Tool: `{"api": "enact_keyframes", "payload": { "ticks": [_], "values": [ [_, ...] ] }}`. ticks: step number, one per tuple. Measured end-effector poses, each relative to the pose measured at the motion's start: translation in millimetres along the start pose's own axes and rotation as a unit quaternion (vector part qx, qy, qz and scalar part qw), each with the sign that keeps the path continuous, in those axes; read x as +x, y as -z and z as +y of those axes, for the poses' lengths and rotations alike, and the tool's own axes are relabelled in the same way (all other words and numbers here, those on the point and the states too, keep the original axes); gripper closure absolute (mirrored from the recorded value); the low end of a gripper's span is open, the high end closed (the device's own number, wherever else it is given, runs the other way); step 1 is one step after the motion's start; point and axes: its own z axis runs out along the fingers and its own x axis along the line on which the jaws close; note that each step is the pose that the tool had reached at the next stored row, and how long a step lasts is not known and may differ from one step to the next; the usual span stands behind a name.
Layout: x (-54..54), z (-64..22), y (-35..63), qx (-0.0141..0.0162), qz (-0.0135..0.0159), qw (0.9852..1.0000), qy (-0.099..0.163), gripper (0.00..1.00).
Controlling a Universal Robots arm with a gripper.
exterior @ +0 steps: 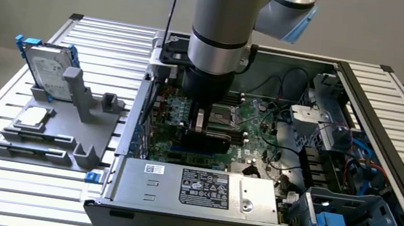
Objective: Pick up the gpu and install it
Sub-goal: 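Insert the gpu into the slot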
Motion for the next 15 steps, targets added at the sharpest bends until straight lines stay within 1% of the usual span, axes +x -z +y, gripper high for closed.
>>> {"api": "enact_keyframes", "payload": {
  "ticks": [5,8,11,15],
  "values": [
    [1.5,-0.1,-2.0,0.0001,-0.0049,1.0,0.0,0.73],
    [2.0,-0.1,-2.9,0.0,-0.007,1.0,0.0,0.73],
    [2.4,-0.2,-3.5,0.0,-0.0087,1.0,0.0,0.73],
    [2.6,-0.2,-3.7,0.0001,-0.0097,1.0,0.001,0.73]
  ]
}}
